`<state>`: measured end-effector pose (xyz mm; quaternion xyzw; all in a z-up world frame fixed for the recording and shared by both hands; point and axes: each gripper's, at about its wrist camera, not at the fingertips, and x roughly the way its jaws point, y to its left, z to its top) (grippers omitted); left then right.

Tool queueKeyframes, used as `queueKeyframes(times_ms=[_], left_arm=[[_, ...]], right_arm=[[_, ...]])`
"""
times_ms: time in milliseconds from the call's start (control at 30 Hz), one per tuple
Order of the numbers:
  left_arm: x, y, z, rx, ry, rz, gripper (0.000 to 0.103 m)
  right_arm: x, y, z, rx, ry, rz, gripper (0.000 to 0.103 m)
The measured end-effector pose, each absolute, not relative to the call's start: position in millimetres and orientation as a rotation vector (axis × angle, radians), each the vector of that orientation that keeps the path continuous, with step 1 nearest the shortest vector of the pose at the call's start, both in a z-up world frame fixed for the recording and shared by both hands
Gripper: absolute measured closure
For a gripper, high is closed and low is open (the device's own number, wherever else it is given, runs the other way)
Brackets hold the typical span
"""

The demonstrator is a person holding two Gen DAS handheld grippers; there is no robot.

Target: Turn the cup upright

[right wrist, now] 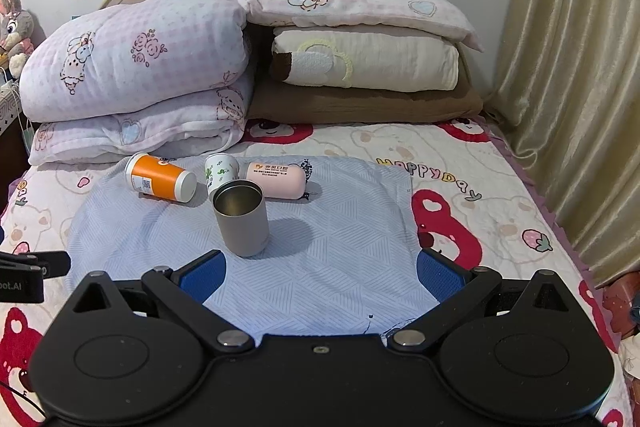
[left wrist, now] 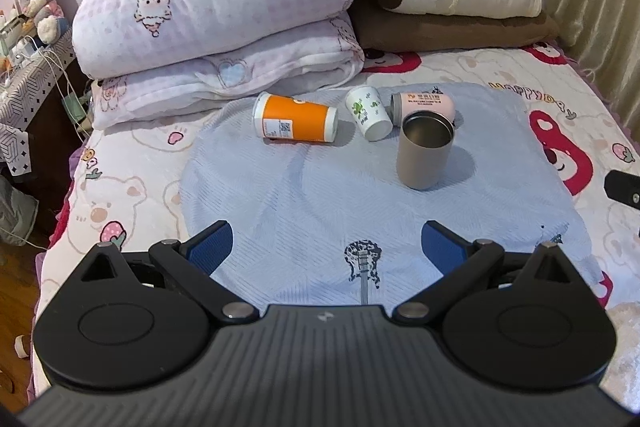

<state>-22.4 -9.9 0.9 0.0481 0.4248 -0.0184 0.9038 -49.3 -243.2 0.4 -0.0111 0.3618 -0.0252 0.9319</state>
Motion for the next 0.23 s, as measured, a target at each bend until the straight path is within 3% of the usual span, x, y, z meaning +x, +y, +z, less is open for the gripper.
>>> queueKeyframes(times_ms=[233], left_arm=[[-22.6, -9.6, 1.0, 0.096, 0.878, -0.037, 0.001]], right_arm=[[-49.1, -244.5, 0.1, -0.021, 0.741, -0.056, 0.000]])
